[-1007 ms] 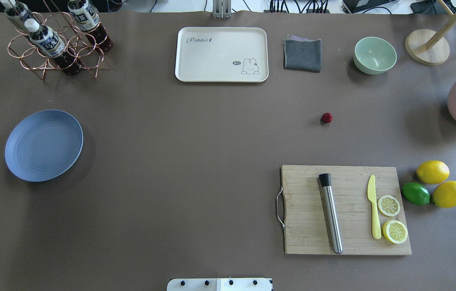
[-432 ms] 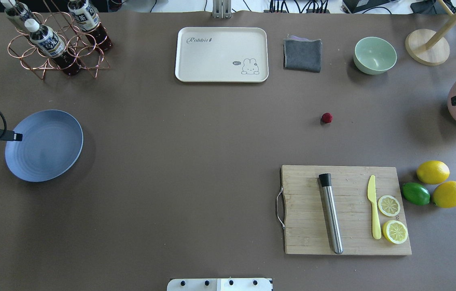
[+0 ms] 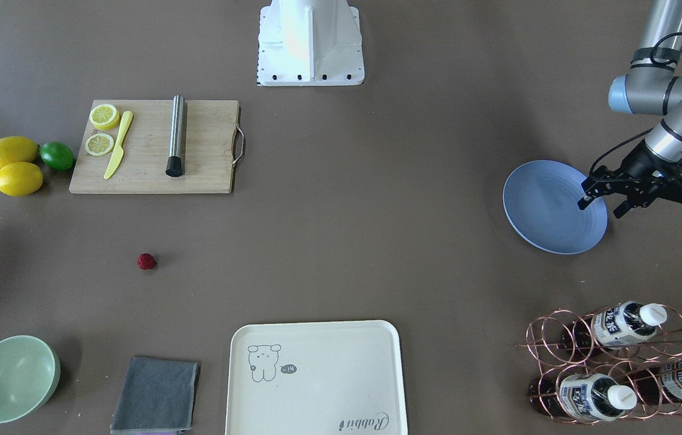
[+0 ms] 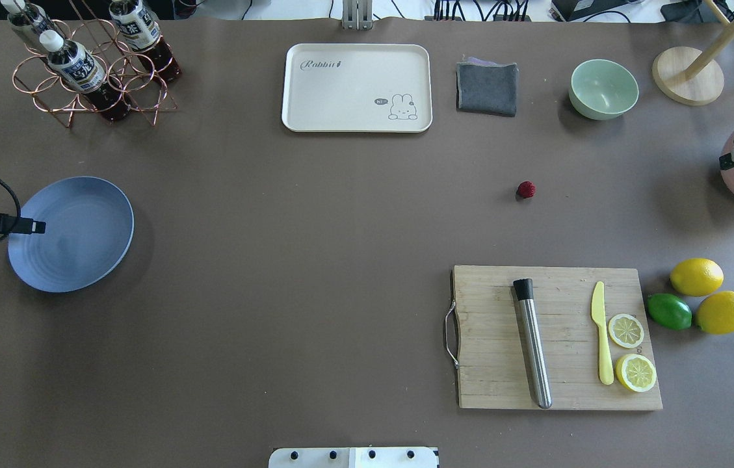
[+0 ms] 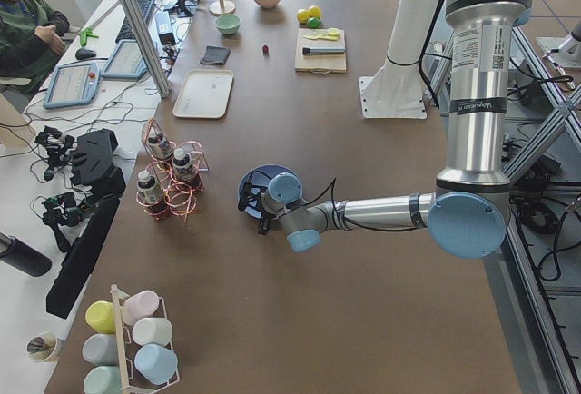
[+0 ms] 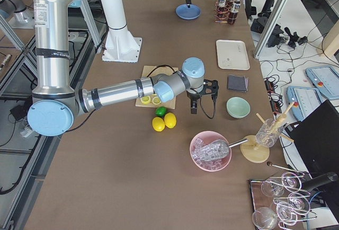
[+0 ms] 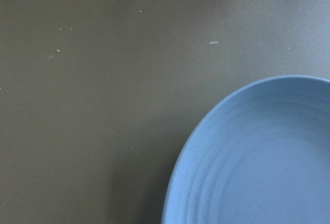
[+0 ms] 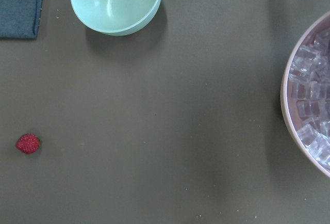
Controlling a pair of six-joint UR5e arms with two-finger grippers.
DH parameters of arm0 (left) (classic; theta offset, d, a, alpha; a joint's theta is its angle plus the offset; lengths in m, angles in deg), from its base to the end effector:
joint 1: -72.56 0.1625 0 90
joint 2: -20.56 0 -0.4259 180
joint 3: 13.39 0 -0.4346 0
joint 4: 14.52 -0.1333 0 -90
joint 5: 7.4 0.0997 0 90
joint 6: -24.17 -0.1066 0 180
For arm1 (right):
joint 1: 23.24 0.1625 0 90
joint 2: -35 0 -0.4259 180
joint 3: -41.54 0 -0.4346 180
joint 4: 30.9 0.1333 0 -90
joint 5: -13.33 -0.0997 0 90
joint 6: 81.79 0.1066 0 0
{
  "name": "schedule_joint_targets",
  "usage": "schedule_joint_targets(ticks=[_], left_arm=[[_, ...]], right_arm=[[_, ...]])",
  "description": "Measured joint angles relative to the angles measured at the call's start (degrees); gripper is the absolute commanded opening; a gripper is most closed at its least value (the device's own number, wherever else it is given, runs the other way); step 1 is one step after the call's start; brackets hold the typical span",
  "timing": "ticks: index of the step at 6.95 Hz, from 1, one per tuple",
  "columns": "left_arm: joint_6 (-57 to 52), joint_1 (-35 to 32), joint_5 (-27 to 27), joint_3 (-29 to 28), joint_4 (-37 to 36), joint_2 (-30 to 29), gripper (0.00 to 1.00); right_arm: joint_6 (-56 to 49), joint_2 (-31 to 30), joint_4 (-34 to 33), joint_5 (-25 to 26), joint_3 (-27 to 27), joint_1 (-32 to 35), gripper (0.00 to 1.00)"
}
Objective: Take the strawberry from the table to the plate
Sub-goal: 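Push the blue plate inward with the left gripper while the right approaches the strawberry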
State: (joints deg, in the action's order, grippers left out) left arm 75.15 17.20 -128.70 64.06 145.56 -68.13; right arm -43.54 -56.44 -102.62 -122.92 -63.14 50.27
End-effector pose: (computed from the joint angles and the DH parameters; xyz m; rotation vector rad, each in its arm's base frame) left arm 0.2447 -0.4913 0.6602 0.3594 1.0139 0.0107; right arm -0.0981 -0.5298 0.4994 0.0998 -0.9358 0.1294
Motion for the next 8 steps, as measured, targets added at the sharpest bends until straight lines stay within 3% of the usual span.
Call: schedule_joint_targets(ticks=[3, 4, 7, 8], left_arm=[[-0.24, 0.04, -0.99, -0.14, -0.14, 0.05, 0.0], [0.04, -0.56, -4.31, -0.02, -0.5, 0.01, 0.0], [1.86, -9.87, -21.53, 2.17, -6.83, -4.14, 0.0], [2.72, -11.41, -23.67, 5.04, -10.95, -5.5, 0.0]], right_arm=[[0.05, -0.06, 0.01, 0.02, 0.0, -0.1, 1.0], [-0.01, -0.06, 0.03, 0.01, 0.0, -0.11, 1.0], [-0.1, 0.63, 0.07, -0.12, -0.1, -0.67, 1.0], [-0.08, 1.51, 0.04, 0.04, -0.05, -1.57, 1.0]])
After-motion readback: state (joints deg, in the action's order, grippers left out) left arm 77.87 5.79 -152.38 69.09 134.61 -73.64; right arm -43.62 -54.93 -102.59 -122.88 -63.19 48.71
